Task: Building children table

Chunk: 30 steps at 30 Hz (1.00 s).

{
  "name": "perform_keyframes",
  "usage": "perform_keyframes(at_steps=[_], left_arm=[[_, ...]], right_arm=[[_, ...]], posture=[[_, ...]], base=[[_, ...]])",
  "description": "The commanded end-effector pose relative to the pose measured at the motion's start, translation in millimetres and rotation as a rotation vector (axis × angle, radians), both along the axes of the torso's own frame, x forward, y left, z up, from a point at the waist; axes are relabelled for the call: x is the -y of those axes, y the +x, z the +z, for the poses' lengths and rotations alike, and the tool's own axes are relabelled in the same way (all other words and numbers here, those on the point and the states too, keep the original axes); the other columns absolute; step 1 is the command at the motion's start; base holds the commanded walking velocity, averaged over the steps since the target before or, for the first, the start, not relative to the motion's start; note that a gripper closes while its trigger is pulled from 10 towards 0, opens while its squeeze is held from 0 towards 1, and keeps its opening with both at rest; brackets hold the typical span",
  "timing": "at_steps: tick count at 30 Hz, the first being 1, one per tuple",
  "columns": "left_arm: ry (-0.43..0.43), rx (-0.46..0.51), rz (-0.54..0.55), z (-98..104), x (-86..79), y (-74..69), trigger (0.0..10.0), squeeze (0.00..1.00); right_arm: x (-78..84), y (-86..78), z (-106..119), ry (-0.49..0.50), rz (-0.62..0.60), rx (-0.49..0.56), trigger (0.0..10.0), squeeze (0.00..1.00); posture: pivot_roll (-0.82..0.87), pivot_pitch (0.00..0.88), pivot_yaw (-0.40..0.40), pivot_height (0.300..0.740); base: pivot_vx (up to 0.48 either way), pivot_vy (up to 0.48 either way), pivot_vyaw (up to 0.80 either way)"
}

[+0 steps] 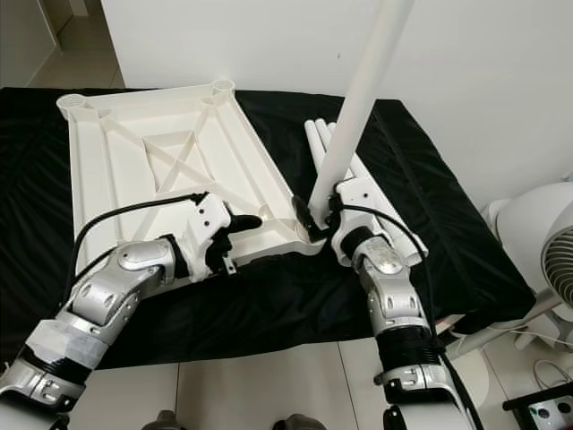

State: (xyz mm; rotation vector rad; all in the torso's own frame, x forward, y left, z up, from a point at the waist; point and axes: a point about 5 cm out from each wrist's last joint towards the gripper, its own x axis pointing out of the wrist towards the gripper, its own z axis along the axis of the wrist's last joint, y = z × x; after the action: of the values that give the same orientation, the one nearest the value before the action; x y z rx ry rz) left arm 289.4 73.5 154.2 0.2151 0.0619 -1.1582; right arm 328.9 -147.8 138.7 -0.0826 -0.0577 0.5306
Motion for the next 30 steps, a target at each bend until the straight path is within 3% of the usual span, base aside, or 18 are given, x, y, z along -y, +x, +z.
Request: perform_keyframes(at_steps=[1, 9, 10, 11, 19, 20, 22, 25, 30], left_arm=[[0.02, 0.02, 0.055, 0, 1.0, 2.0, 10.0, 0.0], [0.015, 0.037, 0.104, 0, 0.9, 1.6, 10.0, 0.0], [0.015, 0.041, 0.115, 0, 1.1, 1.9, 10.0, 0.0], [0.015, 0.046, 0.123, 0, 1.3, 2.0, 10.0, 0.0], [0.007, 0.053, 0.138, 1, 2.1, 3.2, 10.0, 0.0], [0.005, 0.051, 0.137, 1, 3.9, 3.0, 10.0, 0.0], [0.005, 0.05, 0.136, 1, 4.6, 2.9, 10.0, 0.0], [-0.002, 0.05, 0.136, 2, 5.2, 3.6, 10.0, 0.0], [-0.019, 0.041, 0.158, 4, 3.8, 8.4, 10.0, 0.0]], right_arm=[[3.0, 2.2, -1, -0.008, 0.019, -0.011, 0.0, 0.0], [5.7, -0.7, -12, 0.002, 0.02, -0.044, 0.0, 0.0], [7.2, -0.6, -13, 0.006, -0.008, -0.049, 8.5, 0.0], [8.1, -0.5, -14, 0.013, -0.023, -0.052, 10.0, 0.0], [6.7, 1.2, -20, 0.053, -0.164, -0.079, 10.0, 0.0], [0.7, 0.9, -18, 0.09, -0.248, -0.068, 10.0, 0.0], [-1.8, 0.6, -17, 0.109, -0.284, -0.064, 10.0, 0.0], [-9.4, -0.8, -14, 0.213, -0.43, -0.077, 10.0, 0.0], [-23.2, -4.8, -13, 0.24, -0.534, -0.071, 10.0, 0.0]], posture=[[0.06, 0.0, -0.081, 0.74], [0.07, 0.0, -0.103, 0.74], [0.07, 0.0, -0.103, 0.74], [0.07, 0.0, -0.105, 0.74], [0.07, 0.0, -0.106, 0.74], [0.07, 0.0, -0.103, 0.74], [0.07, 0.0, -0.103, 0.74], [0.06, 0.0, -0.101, 0.74], [0.06, 0.0, -0.102, 0.74]], base=[[0.0, 0.0, 0.0], [0.0, 0.0, 0.0], [0.0, 0.0, 0.0], [0.0, 0.0, 0.0], [0.0, 0.0, 0.0], [0.0, 0.0, 0.0], [0.0, 0.0, 0.0], [0.0, 0.0, 0.0], [0.0, 0.0, 0.0]])
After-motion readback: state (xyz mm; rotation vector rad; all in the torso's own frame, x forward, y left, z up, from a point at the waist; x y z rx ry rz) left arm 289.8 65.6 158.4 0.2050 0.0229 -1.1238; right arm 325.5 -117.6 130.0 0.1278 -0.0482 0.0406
